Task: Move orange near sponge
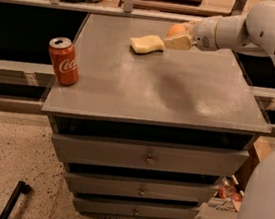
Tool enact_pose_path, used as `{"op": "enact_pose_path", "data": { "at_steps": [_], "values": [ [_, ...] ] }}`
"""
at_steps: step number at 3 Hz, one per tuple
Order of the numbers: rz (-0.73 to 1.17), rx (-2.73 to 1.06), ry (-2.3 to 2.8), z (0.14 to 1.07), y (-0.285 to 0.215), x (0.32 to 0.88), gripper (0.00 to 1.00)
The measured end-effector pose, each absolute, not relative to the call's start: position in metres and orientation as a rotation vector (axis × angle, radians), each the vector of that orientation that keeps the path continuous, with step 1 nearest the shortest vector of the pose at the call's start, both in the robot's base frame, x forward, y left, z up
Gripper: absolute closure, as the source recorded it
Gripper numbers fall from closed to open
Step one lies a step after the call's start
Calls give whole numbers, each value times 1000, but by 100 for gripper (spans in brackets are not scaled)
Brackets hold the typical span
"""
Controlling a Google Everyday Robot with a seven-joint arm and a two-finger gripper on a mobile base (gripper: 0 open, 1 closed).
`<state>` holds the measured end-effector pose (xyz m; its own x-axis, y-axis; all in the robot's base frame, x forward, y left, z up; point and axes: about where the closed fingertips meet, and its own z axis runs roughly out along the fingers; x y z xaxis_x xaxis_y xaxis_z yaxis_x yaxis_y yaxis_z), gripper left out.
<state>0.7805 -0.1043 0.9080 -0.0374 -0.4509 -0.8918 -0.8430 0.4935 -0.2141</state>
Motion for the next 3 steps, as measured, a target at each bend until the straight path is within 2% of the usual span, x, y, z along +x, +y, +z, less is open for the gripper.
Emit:
{"op": "enact_pose_path", "data": {
  "at_steps": [3],
  "values": [
    [542, -1141, 1668, 883, -90, 774, 100]
  ]
}}
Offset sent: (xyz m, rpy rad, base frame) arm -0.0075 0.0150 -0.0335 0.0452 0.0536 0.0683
